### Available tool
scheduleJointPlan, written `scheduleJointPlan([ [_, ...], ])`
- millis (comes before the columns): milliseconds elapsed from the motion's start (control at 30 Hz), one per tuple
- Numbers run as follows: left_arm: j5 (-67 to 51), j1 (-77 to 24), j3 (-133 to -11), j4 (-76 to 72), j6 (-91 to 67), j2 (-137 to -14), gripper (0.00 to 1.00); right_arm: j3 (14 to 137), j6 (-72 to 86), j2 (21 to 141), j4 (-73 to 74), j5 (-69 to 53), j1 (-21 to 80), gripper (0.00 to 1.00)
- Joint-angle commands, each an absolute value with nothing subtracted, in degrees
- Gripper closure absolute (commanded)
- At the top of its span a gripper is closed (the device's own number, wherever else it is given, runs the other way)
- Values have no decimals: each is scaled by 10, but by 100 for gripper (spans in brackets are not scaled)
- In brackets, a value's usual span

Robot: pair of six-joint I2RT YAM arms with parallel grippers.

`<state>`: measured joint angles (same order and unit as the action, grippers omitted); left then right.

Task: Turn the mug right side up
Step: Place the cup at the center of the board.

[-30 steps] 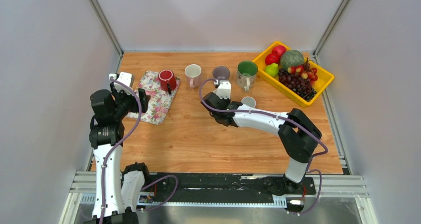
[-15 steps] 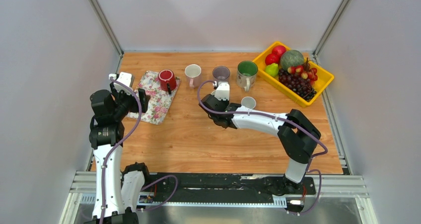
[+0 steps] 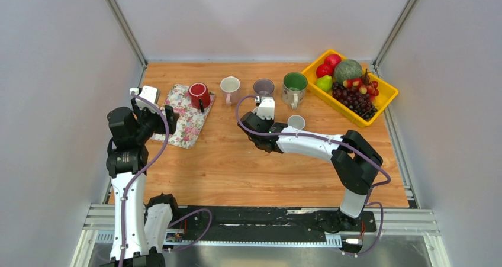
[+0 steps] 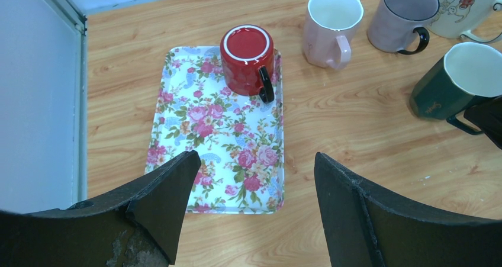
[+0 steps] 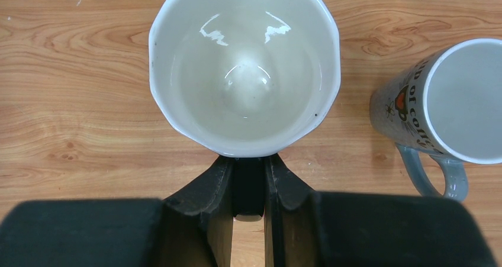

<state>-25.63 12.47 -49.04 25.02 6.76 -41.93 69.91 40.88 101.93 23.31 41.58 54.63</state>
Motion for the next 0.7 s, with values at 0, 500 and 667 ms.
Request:
scheduleJointPlan([
  [0, -267, 130, -489, 232, 62, -412, 19, 709, 422, 998, 195, 459, 549, 93],
  [500, -267, 130, -487, 228, 64, -408, 19, 700, 424, 999, 190, 453, 549, 95],
  [667, -267, 130, -485, 227, 65, -406, 19, 700, 423, 998, 189, 457, 549, 95],
])
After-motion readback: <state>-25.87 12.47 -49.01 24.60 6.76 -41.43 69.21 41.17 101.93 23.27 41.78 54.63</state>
